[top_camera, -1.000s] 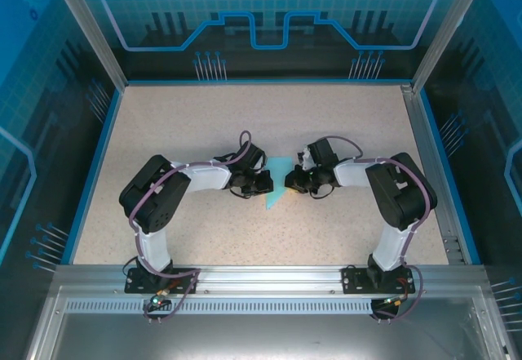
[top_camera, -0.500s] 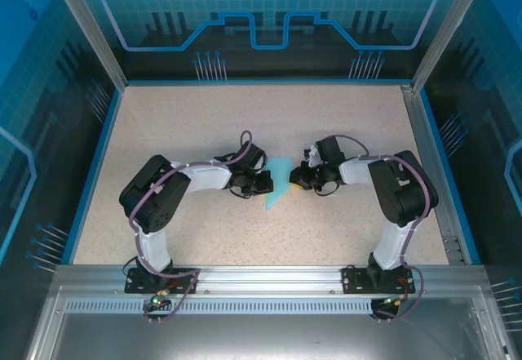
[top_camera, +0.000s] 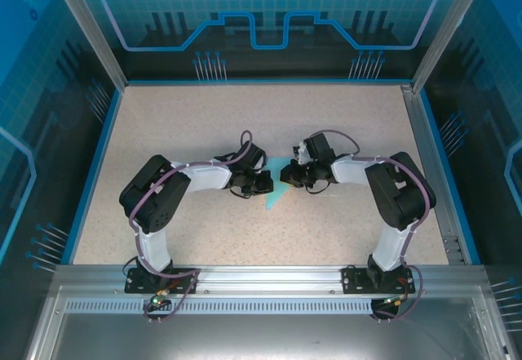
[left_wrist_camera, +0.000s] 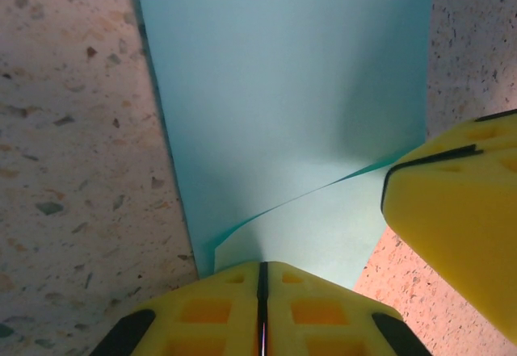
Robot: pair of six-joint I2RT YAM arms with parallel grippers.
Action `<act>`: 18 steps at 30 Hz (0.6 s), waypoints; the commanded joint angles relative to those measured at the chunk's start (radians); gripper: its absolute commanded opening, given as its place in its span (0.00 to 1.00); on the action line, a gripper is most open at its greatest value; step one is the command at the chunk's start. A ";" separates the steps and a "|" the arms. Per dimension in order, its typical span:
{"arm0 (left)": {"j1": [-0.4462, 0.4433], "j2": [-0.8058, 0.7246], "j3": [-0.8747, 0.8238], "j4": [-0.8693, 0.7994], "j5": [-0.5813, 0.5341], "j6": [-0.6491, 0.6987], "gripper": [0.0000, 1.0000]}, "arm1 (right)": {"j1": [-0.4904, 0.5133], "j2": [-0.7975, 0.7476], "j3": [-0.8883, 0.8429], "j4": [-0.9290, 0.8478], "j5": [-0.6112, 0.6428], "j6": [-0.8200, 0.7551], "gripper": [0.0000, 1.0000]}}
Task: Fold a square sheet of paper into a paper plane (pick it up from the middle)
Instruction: Third fold the triangle at the center of the table.
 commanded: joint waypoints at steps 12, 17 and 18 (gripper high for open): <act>0.000 -0.147 0.011 -0.115 0.055 0.041 0.18 | 0.021 0.069 0.003 -0.021 0.048 0.027 0.10; 0.000 -0.127 0.008 -0.055 0.229 -0.045 0.17 | 0.028 0.065 0.004 -0.019 0.050 0.033 0.10; -0.002 -0.106 0.007 -0.035 0.269 -0.063 0.16 | 0.027 0.063 0.002 -0.018 0.051 0.032 0.10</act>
